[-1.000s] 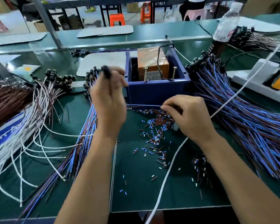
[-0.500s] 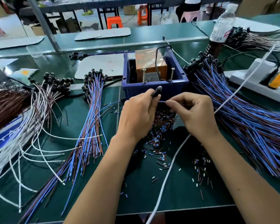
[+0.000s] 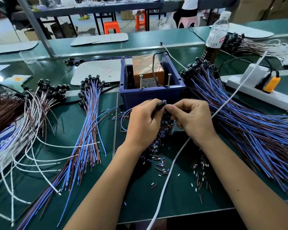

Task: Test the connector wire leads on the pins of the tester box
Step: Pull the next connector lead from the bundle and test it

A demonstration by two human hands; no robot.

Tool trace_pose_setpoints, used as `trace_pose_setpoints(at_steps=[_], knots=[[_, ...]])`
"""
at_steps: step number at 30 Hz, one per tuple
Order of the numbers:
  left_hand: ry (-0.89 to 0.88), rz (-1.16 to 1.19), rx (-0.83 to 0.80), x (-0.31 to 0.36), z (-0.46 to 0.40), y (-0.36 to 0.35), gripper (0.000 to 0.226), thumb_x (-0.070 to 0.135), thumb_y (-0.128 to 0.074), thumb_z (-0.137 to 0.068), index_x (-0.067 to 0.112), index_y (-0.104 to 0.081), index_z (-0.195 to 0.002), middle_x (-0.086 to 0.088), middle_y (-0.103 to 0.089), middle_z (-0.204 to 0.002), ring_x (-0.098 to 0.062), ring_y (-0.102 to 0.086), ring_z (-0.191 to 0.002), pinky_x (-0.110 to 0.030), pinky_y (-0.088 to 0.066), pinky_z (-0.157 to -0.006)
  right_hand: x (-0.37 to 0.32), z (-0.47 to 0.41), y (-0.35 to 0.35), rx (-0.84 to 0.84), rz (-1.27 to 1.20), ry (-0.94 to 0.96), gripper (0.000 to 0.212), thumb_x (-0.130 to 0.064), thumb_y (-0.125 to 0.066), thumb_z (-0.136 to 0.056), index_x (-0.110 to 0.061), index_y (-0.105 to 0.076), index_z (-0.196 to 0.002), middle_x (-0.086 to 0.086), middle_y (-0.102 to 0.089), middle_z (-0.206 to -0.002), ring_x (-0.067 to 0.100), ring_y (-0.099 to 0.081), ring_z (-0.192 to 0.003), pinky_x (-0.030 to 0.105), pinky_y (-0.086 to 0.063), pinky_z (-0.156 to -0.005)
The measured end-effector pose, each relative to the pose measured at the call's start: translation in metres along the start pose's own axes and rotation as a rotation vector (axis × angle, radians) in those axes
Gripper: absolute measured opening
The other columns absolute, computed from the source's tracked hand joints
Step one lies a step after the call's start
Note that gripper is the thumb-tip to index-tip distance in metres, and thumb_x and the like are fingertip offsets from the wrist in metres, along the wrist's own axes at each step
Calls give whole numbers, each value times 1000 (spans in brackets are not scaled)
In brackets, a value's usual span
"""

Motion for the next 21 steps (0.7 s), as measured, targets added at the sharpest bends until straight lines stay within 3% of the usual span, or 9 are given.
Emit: trace_pose_setpoints(at_steps=[5,11,17,21], knots=[[18,8,9,-6,1,2,12,17,-64,-99,14,-68,-88,7,-65,-77,-15,-61,-72,-40,-50,-66,4,-3,4,17,-25,-47,18,-28,-82,-90,-16,-79,-76,8,-69,-61,10,-50,-43,21,-41,-42],[26,-16,-4,-7,-1,4,22,18,-64,-100,25,-59,-79,13,-61,-69,-11,-59,-65,-35,-48,-61,-1,-2,4,10,47,-13,22,-31,-81,-91,-15,-77,-76,8,-68,-60,12,-51,-44,24,-42,-42],[26,-24,-4,-2,-3,3,30,10,-64,-99,26,-54,-76,17,-57,-66,-2,-55,-61,-14,-36,-60,-5,-1,5,29,22,-1,18,-27,-80,-92,-18,-77,-77,4,-67,-60,11,-51,-44,22,-40,-43],[109,73,80,-10,-1,13,22,13,-60,-102,16,-63,-81,11,-60,-65,-4,-52,-57,-19,-39,-55,0,-6,31,207,-142,-74,22,-29,-80,-91,-17,-75,-74,2,-66,-59,10,-45,-41,21,-39,-41]])
Point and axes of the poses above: each hand's wrist, its own z-axis away from the middle knuckle, its own y-axis out of the back of the hand, x = y × z, the point moved 6 cm from there along -z, towards the middle knuckle
